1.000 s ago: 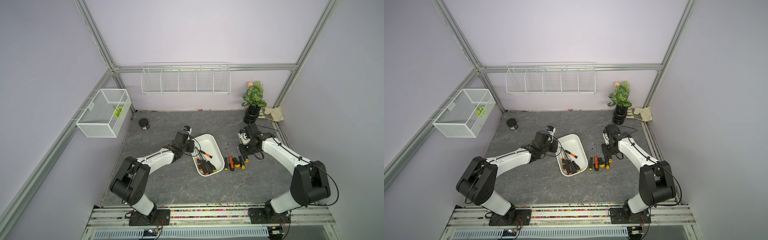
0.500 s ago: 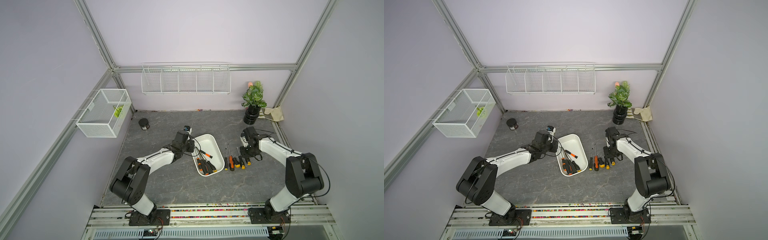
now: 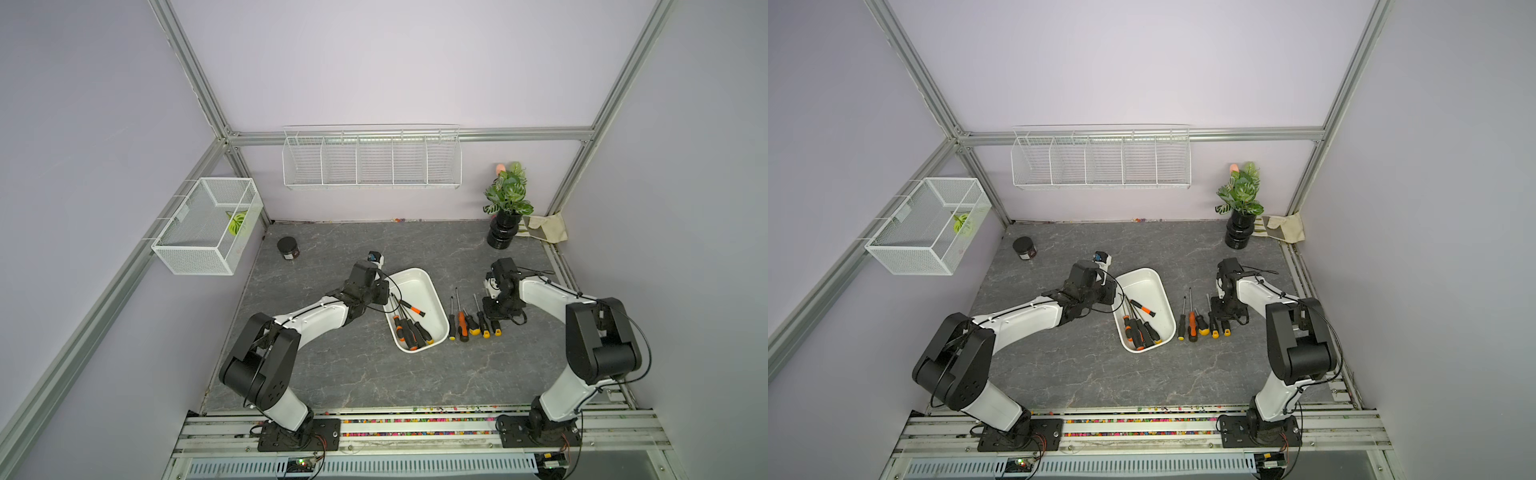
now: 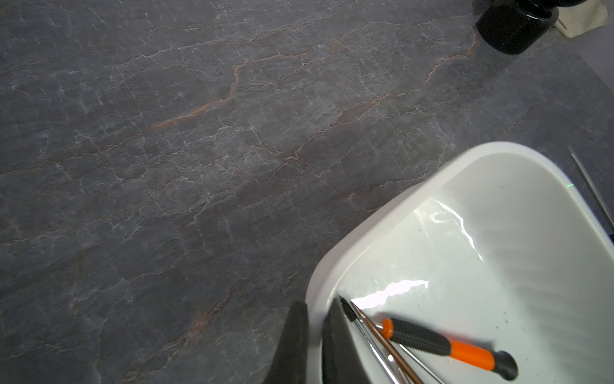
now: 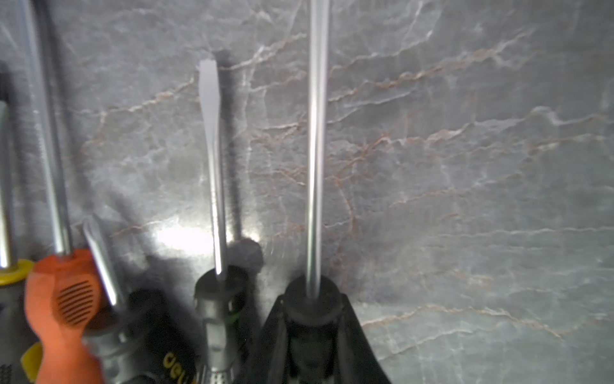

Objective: Take out the screwdriver from the storage box
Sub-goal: Place the screwdriver at the center of the board.

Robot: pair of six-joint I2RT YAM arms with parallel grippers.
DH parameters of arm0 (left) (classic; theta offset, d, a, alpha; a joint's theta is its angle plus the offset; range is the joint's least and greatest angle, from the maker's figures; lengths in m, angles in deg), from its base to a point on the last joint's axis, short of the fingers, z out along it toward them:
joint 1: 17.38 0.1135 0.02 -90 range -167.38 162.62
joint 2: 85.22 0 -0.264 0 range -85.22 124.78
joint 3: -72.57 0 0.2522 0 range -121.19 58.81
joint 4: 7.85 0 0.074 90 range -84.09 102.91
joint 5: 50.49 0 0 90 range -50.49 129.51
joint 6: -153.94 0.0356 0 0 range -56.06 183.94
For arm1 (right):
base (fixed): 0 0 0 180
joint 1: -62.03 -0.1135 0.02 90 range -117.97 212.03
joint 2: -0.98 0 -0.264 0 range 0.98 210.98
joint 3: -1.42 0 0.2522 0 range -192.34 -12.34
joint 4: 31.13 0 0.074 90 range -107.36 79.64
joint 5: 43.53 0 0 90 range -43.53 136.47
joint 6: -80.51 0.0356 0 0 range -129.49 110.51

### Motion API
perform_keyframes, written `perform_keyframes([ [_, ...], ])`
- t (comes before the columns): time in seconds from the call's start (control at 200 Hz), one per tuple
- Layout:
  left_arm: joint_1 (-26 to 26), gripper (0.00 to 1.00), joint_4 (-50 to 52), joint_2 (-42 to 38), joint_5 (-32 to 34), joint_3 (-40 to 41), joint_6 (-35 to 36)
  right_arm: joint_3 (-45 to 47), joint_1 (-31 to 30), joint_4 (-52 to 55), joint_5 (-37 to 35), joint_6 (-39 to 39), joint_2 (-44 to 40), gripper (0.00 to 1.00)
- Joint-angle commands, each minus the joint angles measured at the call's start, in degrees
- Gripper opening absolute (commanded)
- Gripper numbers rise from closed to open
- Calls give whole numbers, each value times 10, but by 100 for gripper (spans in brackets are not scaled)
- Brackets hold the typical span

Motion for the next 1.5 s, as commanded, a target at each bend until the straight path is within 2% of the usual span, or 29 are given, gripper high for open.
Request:
perform_keyframes([
  [0.0, 0, 0, -15, 9, 6, -12, 18, 6, 3, -9, 28, 13, 13, 0],
  [0.255, 0, 0, -16, 12, 7, -11, 17, 9, 7, -12, 37, 18, 20, 0],
  [0.375, 1, 0, -16, 13, 6, -11, 18, 9, 9, -11, 36, 18, 18, 14],
  [0.555, 1, 0, -18, 16, 3, -12, 14, 9, 9, -8, 37, 19, 10, 25],
  [0.87, 1, 0, -18, 15, 3, -10, 12, 9, 10, -3, 49, 19, -8, 37],
  [1.115, 1, 0, -16, 8, 3, -8, 12, -5, 9, 17, 36, 18, -42, 38],
  [1.305, 1, 0, -13, 6, 3, -8, 11, -15, 3, 51, 35, 13, -110, 39],
  [1.41, 1, 0, -10, 3, 3, -10, 12, -20, -10, 67, 83, 2, -162, 40],
  [1.495, 0, 0, -9, 1, 3, -11, 10, -26, -50, 68, 103, 4, -198, 40],
])
